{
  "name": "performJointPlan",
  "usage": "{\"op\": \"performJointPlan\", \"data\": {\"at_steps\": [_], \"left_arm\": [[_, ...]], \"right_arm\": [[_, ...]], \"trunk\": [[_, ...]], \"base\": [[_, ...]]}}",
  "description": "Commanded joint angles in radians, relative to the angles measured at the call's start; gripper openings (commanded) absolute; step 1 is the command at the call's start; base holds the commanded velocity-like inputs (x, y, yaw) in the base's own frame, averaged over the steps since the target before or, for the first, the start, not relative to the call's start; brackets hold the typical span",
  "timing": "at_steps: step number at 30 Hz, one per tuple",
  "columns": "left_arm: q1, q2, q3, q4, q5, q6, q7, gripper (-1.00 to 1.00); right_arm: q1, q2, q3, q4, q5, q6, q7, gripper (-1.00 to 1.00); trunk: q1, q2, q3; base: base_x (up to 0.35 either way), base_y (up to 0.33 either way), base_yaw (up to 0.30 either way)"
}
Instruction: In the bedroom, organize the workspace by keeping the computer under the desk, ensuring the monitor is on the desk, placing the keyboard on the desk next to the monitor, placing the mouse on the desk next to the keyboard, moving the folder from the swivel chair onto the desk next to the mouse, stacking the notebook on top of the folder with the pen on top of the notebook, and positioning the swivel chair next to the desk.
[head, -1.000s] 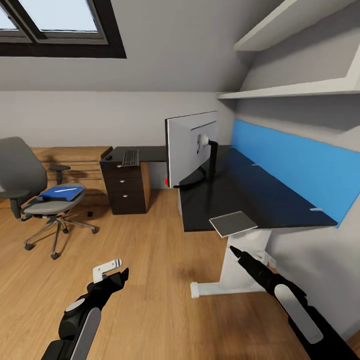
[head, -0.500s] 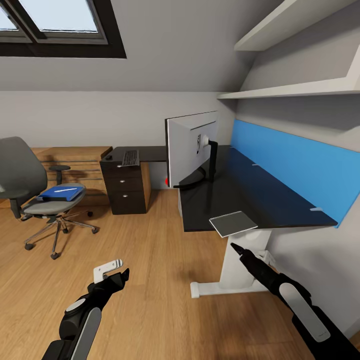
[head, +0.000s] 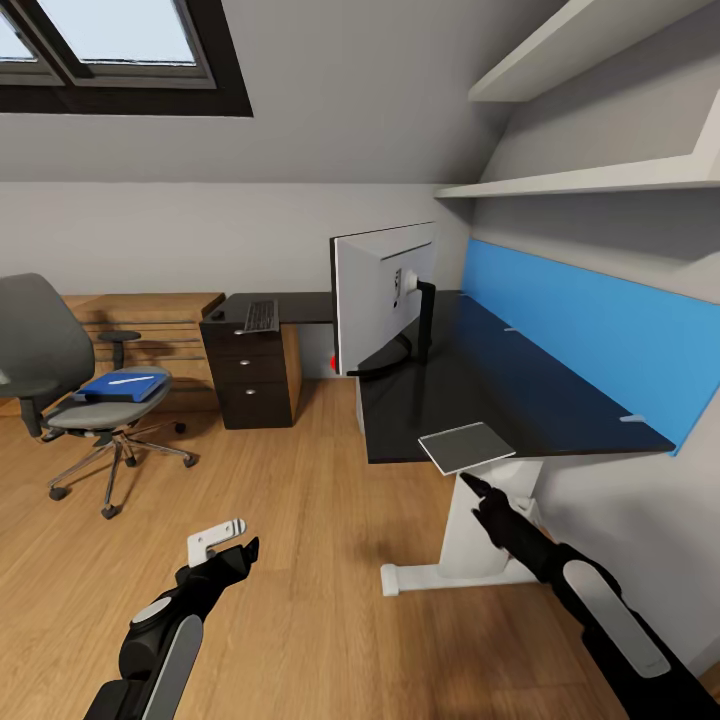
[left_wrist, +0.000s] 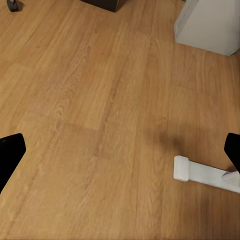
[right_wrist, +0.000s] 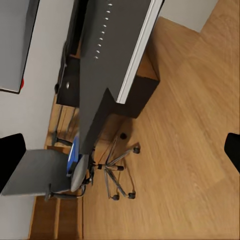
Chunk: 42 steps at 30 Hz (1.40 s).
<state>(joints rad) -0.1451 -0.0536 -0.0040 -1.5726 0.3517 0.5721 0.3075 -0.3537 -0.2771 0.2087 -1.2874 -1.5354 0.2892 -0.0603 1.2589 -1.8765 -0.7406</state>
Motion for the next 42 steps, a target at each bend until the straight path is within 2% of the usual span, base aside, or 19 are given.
{"op": "performJointPlan", "data": {"at_steps": [1, 6, 14, 28, 32, 33, 37, 42], "left_arm": [[0.000, 0.000, 0.000, -0.001, 0.011, 0.003, 0.008, 1.00], [-0.001, 0.000, -0.001, -0.001, 0.011, 0.003, 0.008, 1.00], [-0.001, 0.000, -0.001, -0.001, 0.010, 0.004, 0.008, 1.00], [-0.001, 0.000, -0.005, -0.001, 0.010, 0.005, 0.008, 1.00], [-0.001, 0.000, -0.006, -0.001, 0.010, 0.005, 0.008, 1.00], [0.000, 0.000, -0.007, -0.001, 0.010, 0.005, 0.008, 1.00], [-0.001, 0.000, -0.007, -0.001, 0.010, 0.005, 0.008, 1.00], [0.000, 0.000, -0.007, -0.001, 0.010, 0.004, 0.008, 1.00]], "right_arm": [[-0.001, -0.001, 0.002, -0.003, -0.016, 0.000, -0.007, 1.00], [-0.001, 0.001, 0.002, -0.011, -0.038, -0.004, -0.007, 1.00], [0.000, 0.001, 0.001, -0.013, -0.038, -0.013, -0.009, 1.00], [0.005, 0.001, 0.000, -0.003, -0.054, -0.085, -0.009, 1.00], [0.005, 0.001, 0.000, 0.010, -0.101, -0.088, -0.009, 1.00], [0.005, 0.001, 0.000, 0.021, -0.159, -0.090, -0.008, 1.00], [0.005, 0.002, 0.001, 0.035, -0.239, -0.103, -0.005, 1.00], [0.006, 0.002, 0.002, 0.038, -0.253, -0.106, -0.004, 1.00]], "trunk": [[0.000, -0.001, -0.001], [0.000, -0.001, -0.001], [0.000, -0.001, -0.001], [0.000, -0.001, -0.001], [0.000, -0.001, -0.001], [0.000, -0.001, -0.001], [0.000, -0.001, -0.001], [0.000, -0.001, -0.001]], "base": [[0.000, 0.000, 0.000], [0.000, 0.000, 0.000], [0.000, 0.000, 0.000], [0.000, 0.000, 0.000], [0.000, 0.000, 0.000], [0.000, 0.000, 0.000], [0.000, 0.000, 0.000], [0.000, 0.000, 0.000]]}}
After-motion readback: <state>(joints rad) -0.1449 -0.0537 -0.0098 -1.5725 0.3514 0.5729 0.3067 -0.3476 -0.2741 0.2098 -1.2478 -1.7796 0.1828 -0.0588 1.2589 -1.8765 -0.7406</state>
